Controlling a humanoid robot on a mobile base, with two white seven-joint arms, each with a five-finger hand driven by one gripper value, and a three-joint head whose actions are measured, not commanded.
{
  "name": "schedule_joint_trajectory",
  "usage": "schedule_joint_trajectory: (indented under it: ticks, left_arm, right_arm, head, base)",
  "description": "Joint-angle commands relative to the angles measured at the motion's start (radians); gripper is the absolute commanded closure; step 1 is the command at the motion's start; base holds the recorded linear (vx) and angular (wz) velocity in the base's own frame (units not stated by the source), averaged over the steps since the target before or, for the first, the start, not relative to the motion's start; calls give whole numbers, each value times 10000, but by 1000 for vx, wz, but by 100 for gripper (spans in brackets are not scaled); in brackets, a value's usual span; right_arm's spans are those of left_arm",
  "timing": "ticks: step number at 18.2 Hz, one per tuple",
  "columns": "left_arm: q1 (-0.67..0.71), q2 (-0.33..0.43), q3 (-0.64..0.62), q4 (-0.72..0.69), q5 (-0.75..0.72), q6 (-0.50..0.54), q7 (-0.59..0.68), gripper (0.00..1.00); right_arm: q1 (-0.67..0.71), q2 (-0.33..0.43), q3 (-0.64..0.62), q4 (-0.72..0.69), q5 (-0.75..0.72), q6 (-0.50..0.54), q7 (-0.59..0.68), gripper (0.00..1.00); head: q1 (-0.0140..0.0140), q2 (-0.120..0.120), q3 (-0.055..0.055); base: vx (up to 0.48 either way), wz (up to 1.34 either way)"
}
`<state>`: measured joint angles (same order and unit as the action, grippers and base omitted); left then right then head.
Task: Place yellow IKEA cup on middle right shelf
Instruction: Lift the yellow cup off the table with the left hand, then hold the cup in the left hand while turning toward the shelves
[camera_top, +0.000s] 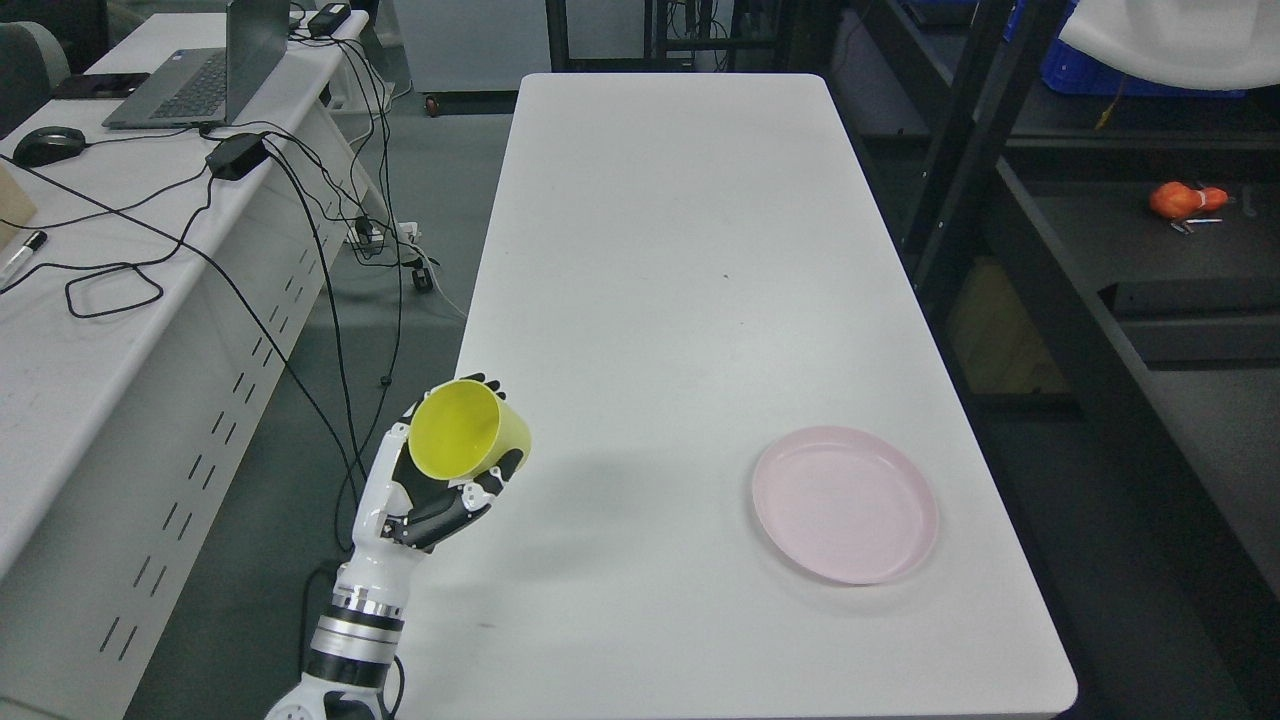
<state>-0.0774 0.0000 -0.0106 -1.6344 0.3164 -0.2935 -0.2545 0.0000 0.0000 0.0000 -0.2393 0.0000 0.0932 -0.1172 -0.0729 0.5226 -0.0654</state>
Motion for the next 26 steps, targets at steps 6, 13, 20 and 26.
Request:
schedule_joint_trajectory:
  ticks: [6, 13, 20, 26]
  left_arm:
    - [375, 175, 382, -1051, 88, -102, -2, 100]
    - [376, 175, 306, -1036, 88, -87, -2, 100]
    - [437, 175, -62, -975, 88, -72, 13, 100]
    - [452, 175, -721, -898, 88, -87, 13, 99]
  right_arm:
    - [138, -175, 168, 0, -245, 4, 7, 1]
    - [138, -175, 168, 0, -245, 4, 7, 1]
    - [138, -175, 168, 0, -245, 4, 7, 1]
    - [138, -175, 168, 0, -245, 4, 7, 1]
  head:
    - [0, 0, 0]
    - [0, 0, 0]
    - [0, 0, 0]
    - [0, 0, 0]
  base:
    - [0, 0]
    - [0, 0]
    - [-52, -45]
    - [-162, -18]
